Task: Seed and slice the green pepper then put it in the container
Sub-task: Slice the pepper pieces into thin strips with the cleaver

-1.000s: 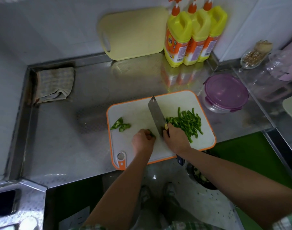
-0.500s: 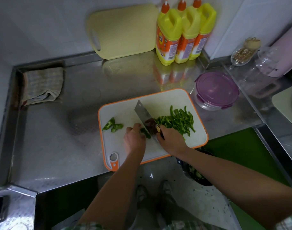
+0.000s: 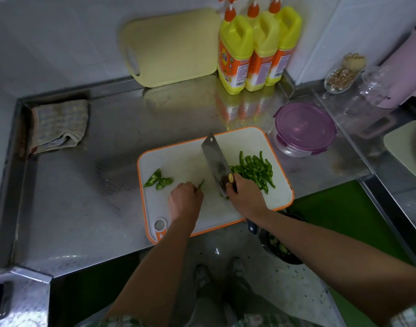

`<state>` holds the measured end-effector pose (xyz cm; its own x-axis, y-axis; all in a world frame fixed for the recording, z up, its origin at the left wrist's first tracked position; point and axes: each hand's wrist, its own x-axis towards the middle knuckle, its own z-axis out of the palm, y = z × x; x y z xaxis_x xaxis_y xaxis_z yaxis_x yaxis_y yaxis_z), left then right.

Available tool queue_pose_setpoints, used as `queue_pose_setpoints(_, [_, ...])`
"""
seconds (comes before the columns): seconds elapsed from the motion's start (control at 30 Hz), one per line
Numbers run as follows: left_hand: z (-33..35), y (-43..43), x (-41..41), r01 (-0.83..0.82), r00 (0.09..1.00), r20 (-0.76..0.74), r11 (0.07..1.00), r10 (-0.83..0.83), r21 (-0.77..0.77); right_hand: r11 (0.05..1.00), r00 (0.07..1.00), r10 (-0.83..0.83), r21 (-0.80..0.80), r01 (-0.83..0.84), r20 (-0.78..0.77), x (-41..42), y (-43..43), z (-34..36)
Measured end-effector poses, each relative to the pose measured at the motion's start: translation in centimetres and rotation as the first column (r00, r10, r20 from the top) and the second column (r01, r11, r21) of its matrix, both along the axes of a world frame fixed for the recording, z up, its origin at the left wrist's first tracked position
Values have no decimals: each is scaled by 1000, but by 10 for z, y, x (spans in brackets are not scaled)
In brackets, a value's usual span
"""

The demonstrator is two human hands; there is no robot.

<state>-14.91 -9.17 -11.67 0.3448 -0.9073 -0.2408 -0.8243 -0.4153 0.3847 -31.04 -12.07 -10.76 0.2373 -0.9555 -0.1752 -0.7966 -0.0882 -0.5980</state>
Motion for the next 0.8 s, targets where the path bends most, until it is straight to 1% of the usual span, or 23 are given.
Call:
queue_pose_setpoints(0.03, [1,-2,-1,-74,992,-101,997,75,16,1000,1000,-9,4,9,5,1,-1,1])
queue_pose_setpoints(0.1, [2,-4,-5,-203,924,-316,977,214,69,1000,1000,-5,20,5,5,3,0,4])
queue_pose_setpoints(0.17, [1,-4,-11,-250,873,-397,959,282,132,999,1000,17,36,-17,-8,5,3,5])
queue_pose_setpoints(0.27, [-3,-1,-18,-296,837,-427,939,342,173,997,997,41,60,-37,-70,6,8,3])
queue_pose_setpoints(0.4, [-5,0,-20,-298,842,-411,936,349,185,999,997,28,17,-27,-72,7,12,1])
queue_pose_setpoints(0.5, [-5,0,-19,-328,846,-394,933,361,150,999,996,37,-8,-38,-85,8,12,3])
queue_pose_setpoints(0.63, [-8,-1,-23,-360,845,-397,930,359,74,991,980,128,-21,-133,-153,6,14,8])
queue_pose_setpoints(0.7, [-10,-3,-26,-368,843,-404,929,354,46,988,973,149,-19,-155,-178,5,14,10])
queue_pose_setpoints(0.8, [-13,-3,-28,-386,838,-404,922,367,36,986,968,158,-13,-164,-196,6,17,10])
